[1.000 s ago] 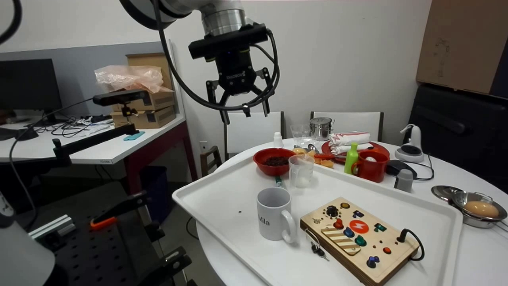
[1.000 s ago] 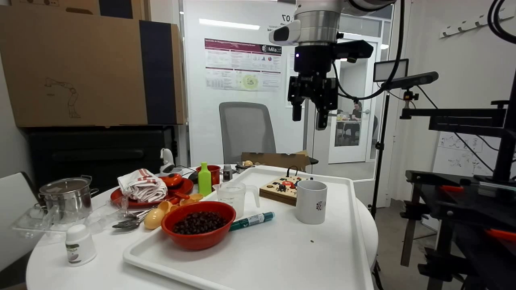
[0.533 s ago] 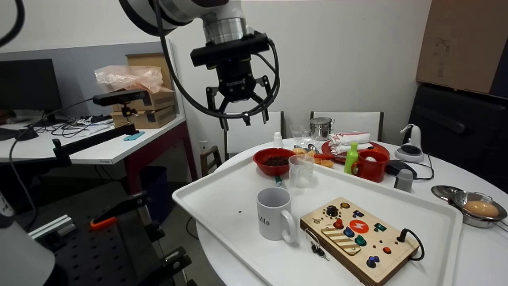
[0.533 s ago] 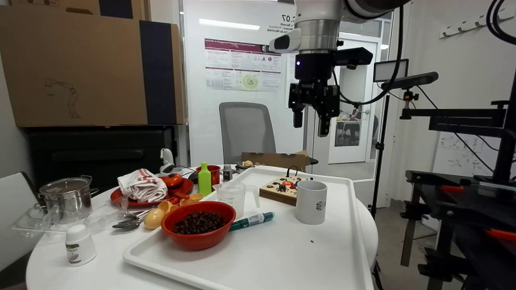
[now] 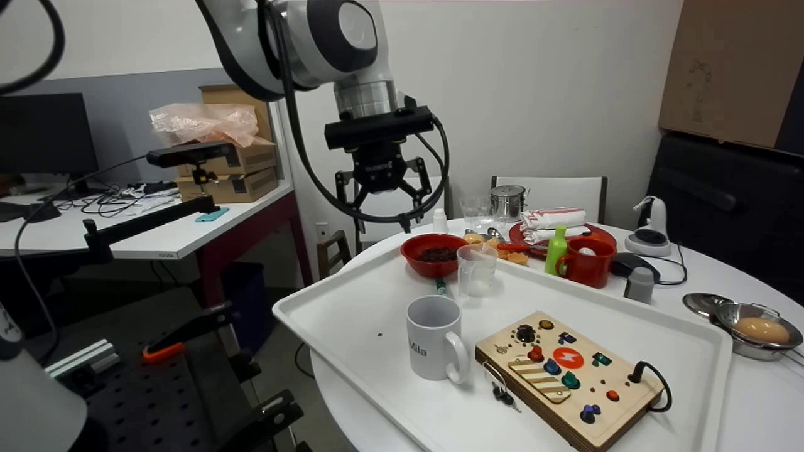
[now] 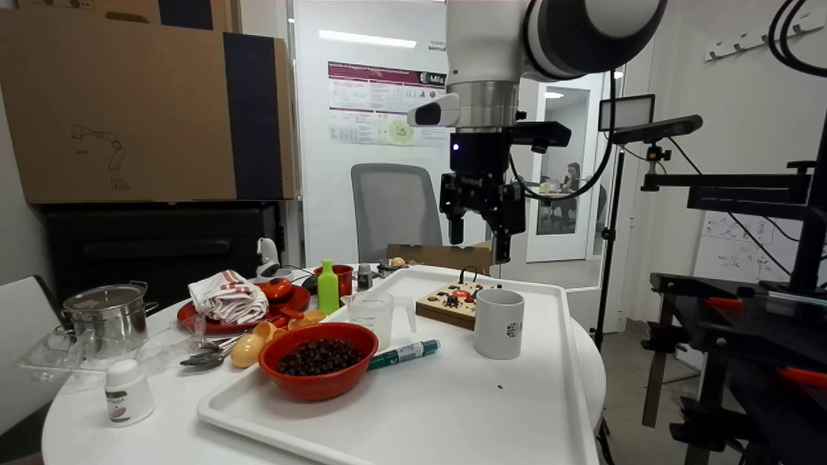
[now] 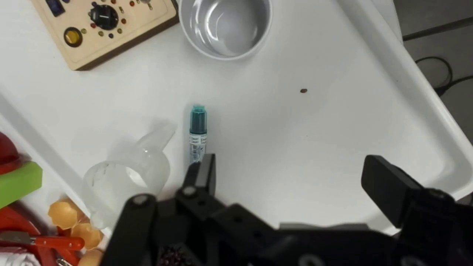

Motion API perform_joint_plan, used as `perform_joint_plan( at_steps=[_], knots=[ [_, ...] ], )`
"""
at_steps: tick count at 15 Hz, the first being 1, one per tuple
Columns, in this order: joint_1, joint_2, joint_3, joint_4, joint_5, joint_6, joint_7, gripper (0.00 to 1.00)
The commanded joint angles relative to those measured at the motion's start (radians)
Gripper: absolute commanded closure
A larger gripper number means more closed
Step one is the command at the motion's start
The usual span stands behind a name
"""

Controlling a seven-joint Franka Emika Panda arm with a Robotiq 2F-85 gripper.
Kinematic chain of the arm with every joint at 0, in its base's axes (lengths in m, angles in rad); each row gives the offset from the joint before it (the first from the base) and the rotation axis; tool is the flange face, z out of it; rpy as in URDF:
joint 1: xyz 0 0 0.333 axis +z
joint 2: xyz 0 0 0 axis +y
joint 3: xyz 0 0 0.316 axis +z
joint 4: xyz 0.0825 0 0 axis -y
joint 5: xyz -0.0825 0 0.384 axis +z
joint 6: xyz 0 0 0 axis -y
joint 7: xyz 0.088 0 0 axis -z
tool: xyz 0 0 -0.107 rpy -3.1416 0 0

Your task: Put the green marker inside the white mug

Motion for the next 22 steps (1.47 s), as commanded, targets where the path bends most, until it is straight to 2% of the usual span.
perform_joint_plan(
  at_steps=[1,4,5,6,9,14,18,22],
  knots=[
    [0.034,0.129,-0.046,0.133,-0.132,-0.031,0.103,0.00],
    [0.026,0.193,-0.047,0.191,-0.112,-0.075,0.114,0.00],
    [0.011,0.196,-0.036,0.190,-0.083,-0.085,0.094,0.00],
    [0.011,0.162,-0.037,0.153,-0.102,-0.052,0.090,0.00],
    [0.009,0.177,-0.037,0.160,-0.102,-0.054,0.090,0.00],
    [-0.070,0.163,-0.119,0.110,-0.127,0.017,0.071,0.00],
    [-0.172,0.215,-0.125,0.115,-0.113,0.080,-0.091,0.00],
    [-0.269,0.225,-0.049,0.099,-0.069,0.183,-0.336,0.00]
  ],
)
